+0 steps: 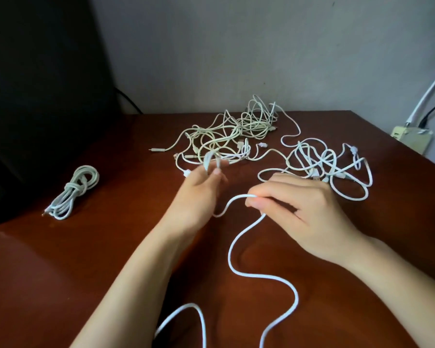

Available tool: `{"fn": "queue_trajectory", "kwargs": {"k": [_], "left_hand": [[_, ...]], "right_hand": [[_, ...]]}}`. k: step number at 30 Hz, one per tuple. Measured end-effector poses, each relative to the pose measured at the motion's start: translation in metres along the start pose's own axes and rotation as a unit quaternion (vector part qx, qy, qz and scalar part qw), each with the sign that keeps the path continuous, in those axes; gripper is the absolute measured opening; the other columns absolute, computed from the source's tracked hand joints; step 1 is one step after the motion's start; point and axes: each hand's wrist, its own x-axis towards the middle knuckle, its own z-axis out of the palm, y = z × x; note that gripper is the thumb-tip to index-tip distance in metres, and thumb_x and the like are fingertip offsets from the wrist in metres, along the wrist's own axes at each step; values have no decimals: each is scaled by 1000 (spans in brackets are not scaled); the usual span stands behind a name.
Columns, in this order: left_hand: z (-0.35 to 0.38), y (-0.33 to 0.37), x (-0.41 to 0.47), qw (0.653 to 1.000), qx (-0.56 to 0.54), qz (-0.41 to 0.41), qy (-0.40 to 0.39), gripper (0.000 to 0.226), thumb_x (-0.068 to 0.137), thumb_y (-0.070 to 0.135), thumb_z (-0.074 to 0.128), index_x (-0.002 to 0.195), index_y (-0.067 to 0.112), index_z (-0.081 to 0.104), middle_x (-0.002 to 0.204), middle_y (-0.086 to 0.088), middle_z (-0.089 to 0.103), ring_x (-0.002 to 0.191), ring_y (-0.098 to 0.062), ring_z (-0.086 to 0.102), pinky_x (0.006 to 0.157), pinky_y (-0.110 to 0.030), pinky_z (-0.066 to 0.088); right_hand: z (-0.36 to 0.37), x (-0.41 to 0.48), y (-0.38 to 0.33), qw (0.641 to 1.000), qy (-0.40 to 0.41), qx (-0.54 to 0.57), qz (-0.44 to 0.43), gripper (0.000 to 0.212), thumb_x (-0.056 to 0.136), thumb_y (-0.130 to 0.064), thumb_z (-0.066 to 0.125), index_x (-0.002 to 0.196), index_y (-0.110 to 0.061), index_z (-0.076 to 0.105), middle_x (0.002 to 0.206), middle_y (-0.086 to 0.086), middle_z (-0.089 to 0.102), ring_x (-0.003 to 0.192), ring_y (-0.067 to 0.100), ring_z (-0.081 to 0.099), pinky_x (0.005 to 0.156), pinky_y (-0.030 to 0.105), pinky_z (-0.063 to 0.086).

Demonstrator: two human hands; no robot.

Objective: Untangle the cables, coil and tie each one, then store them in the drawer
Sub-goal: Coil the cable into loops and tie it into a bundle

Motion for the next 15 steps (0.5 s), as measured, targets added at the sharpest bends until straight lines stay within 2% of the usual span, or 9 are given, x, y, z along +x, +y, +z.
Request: {"fn": "queue_trajectory", "kwargs": {"k": [2,3,5,7,9,11,12,13,15], "left_hand": [[3,-3,-4,997,33,-4,-75,28,102,24,39,102,17,66,84,2,67,79,-3,58,75,-23,47],[4,-2,-6,993,37,-5,-112,30,102,29,39,95,18,67,82,10,68,79,2,59,77,-19,47],[6,2,-10,986,38,-7,-162,39,98,44,42,76,16,59,62,9,55,58,-5,49,60,-17,37],[7,4,-12,980,23,-18,-196,53,89,62,41,79,12,57,67,-7,39,59,-17,34,55,-25,28],[7,6,-12,973,1,-26,-229,56,84,71,37,70,23,62,69,-7,37,60,-18,32,54,-23,28],[7,10,-15,966,-2,-11,-258,45,82,67,42,65,32,65,59,5,40,54,-10,32,51,-17,28],[6,11,-16,963,-2,-2,-271,34,81,62,50,71,34,68,57,11,41,53,-7,32,50,-15,27],[5,11,-16,959,-1,0,-282,24,78,55,59,83,33,70,59,13,44,54,-6,35,53,-15,28],[2,6,-14,958,8,-7,-288,35,74,36,68,108,24,66,68,8,46,64,-9,40,61,-17,32]], "right_hand": [[-1,1,0,999,28,-17,-8,19,90,-15,59,86,-2,72,76,-11,52,70,-1,45,74,7,37],[-2,1,2,999,44,-28,-9,18,90,-14,59,87,-2,72,77,-12,52,71,-2,45,75,6,36],[-4,1,5,996,73,-47,-4,16,90,-12,60,88,-2,73,78,-12,54,72,-1,47,76,5,36],[-5,1,8,994,97,-57,10,17,90,-13,60,87,-2,73,79,-10,58,74,1,52,76,7,39],[-4,1,10,991,117,-60,27,18,90,-15,60,86,-3,73,78,-5,65,75,3,57,75,9,42],[-4,1,11,989,131,-57,41,17,89,-16,61,85,-4,73,76,-1,68,74,3,60,73,8,43],[-4,2,11,988,139,-55,47,16,88,-16,62,84,-5,73,74,-2,68,74,-1,60,72,6,42],[-5,2,10,986,146,-52,54,15,87,-15,63,83,-5,73,73,-5,67,75,-6,59,72,4,41],[-6,3,10,984,156,-45,68,13,85,-17,66,81,-7,73,70,-10,64,73,-11,59,69,3,40]]}}
